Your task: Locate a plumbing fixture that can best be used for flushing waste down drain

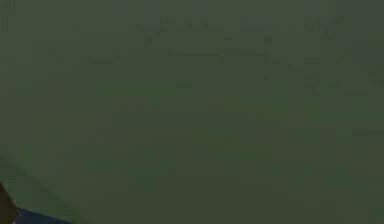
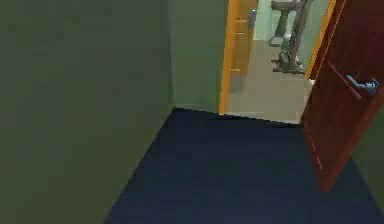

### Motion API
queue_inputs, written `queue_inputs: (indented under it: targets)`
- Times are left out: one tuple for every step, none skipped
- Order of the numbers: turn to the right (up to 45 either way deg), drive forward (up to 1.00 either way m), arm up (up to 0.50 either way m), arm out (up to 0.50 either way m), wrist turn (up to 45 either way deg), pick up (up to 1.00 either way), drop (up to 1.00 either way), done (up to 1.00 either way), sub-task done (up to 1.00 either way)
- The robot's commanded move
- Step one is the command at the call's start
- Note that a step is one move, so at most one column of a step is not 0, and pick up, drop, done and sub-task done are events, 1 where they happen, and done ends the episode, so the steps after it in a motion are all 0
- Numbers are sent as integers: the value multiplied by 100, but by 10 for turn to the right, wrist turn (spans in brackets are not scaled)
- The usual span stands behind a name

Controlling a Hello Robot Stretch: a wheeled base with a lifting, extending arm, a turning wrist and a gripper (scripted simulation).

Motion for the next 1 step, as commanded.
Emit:
queue_inputs:
  targets:
    - [450, 0, 0, 0, 0, 0, 0, 0, 0]
